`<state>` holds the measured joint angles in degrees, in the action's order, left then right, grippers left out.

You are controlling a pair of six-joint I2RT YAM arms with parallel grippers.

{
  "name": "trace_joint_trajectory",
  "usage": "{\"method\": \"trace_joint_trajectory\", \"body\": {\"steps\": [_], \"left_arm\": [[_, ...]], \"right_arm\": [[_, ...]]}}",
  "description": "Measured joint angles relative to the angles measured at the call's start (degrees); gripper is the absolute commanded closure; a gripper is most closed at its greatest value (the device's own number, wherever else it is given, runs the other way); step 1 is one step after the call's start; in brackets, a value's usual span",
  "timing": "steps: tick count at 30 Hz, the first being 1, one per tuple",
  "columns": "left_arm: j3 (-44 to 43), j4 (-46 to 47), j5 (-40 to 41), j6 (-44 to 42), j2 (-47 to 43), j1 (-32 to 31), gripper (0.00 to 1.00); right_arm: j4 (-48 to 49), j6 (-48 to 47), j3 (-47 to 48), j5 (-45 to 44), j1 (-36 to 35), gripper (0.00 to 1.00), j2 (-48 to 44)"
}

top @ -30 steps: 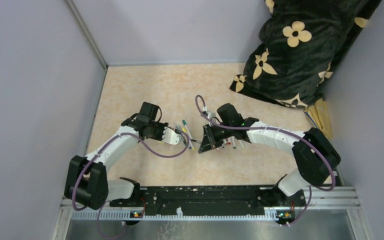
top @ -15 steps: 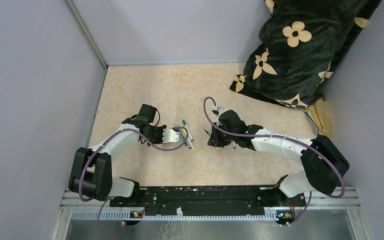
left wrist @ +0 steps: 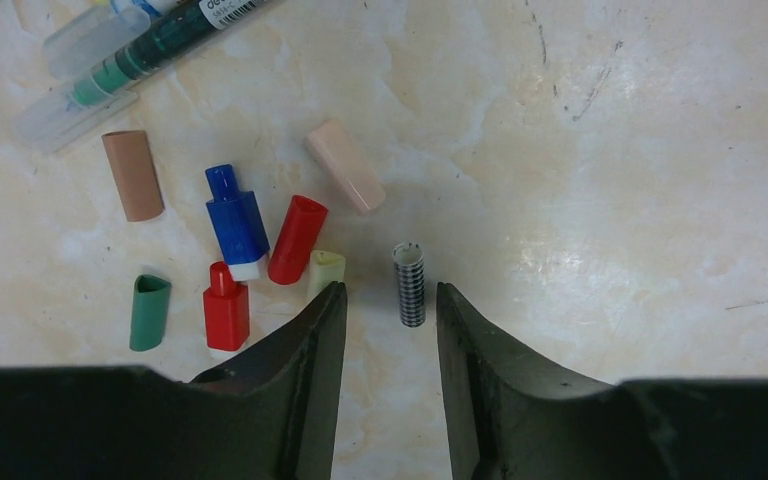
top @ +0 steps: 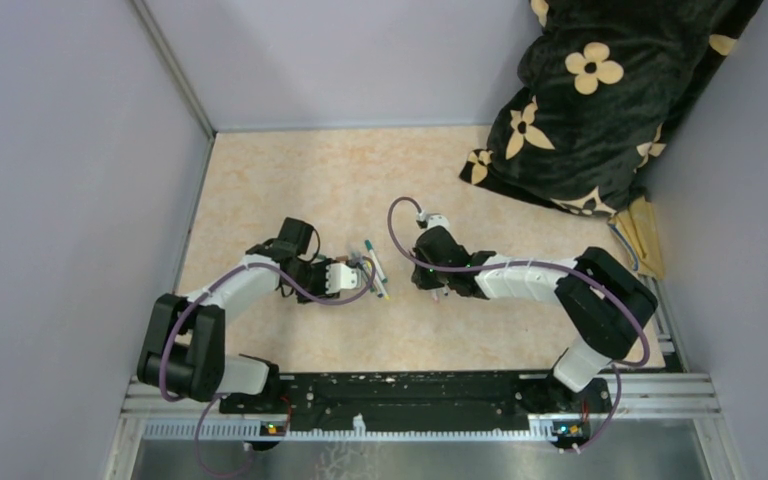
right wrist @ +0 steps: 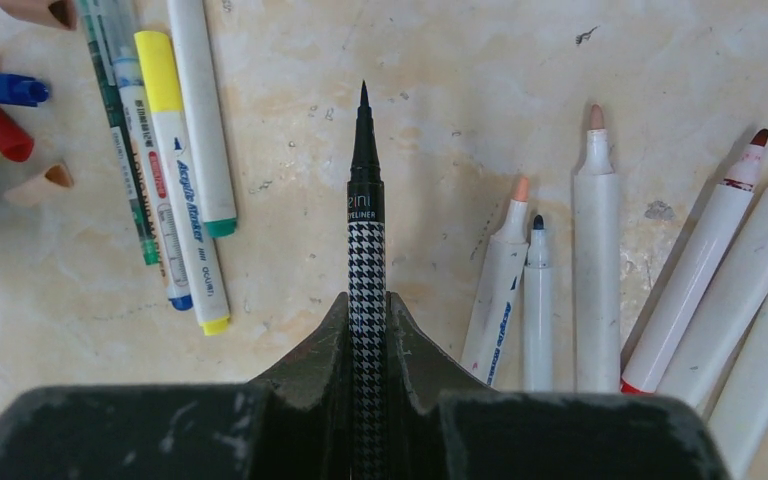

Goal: Open the pen caps

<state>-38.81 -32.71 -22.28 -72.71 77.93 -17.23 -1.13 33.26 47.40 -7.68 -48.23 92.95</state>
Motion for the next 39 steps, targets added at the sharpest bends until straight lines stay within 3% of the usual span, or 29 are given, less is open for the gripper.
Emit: {"method": "trace_joint_trajectory", "body": {"steps": [14,21,28,34,37,38,39], "left_arm": [[-1.49,0.13,-0.52,2.89,0.04,0.04,0.52],[-8.57,-4.24,-3.02,4.87,-2.10,1.07,0.51],[-13.70,-8.63,-6.45,6.71,-3.21,4.35,0.48],[-17.64,-11.58,-7.43,10.67,-3.93,6.51,0.38],[-18.67,-11.96,-7.98,12.41,-5.27,8.31,0.26],[-18.75,-11.93,-8.04,12.92,-5.95,9.20,0.14],[-18.78,-11.91,-8.11,13.68,-6.78,10.38,0.09]], "right_arm": [[1.27,0.39,-0.02,-4.26,-0.87,0.73,2.51],[2.05,0.39,-0.02,-5.05,-0.92,0.79,2.93],[1.05,0.04,-0.07,-6.67,-0.92,0.76,2.54],[-2.51,-1.66,-0.15,-8.04,-0.96,0.58,-3.80],[-3.15,-2.86,-0.02,-8.48,-1.31,0.44,-7.65],[-3.32,-3.37,0.20,-8.52,-1.49,0.35,-8.52],[-3.56,-3.96,0.70,-8.37,-1.57,0.28,-8.96]]}}
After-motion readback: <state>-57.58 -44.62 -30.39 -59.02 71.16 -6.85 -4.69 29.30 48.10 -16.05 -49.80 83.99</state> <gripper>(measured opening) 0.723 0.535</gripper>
